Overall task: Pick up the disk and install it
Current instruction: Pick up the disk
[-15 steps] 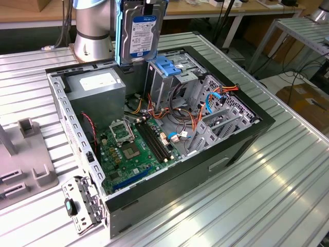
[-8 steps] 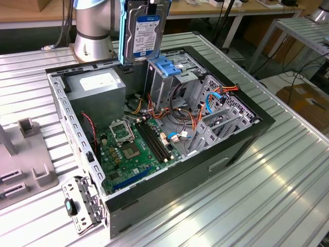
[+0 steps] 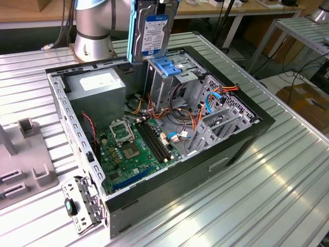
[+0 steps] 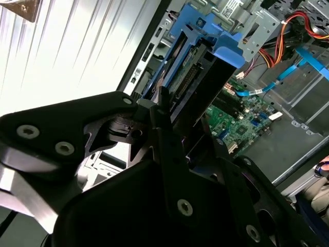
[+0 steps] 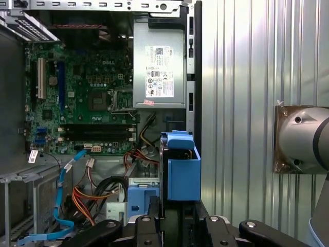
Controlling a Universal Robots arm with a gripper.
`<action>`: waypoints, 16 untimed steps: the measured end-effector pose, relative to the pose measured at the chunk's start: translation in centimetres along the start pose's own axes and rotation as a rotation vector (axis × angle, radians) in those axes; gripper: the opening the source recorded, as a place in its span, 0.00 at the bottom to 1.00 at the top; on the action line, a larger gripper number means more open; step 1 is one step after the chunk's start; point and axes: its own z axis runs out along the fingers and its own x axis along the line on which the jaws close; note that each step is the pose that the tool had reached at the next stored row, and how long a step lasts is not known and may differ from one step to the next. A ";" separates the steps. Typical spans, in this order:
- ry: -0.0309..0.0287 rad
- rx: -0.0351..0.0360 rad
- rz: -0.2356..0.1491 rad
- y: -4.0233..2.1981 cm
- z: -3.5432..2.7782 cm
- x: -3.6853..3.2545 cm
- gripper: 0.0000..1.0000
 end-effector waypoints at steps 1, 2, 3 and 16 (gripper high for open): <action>0.0000 0.0000 0.000 -0.25 0.00 0.00 0.35; 0.0000 0.0000 0.000 -0.68 0.00 0.00 0.35; -0.0001 0.0000 0.000 -1.07 0.00 0.00 0.35; 0.0000 0.0000 0.000 -3.43 0.01 0.00 0.35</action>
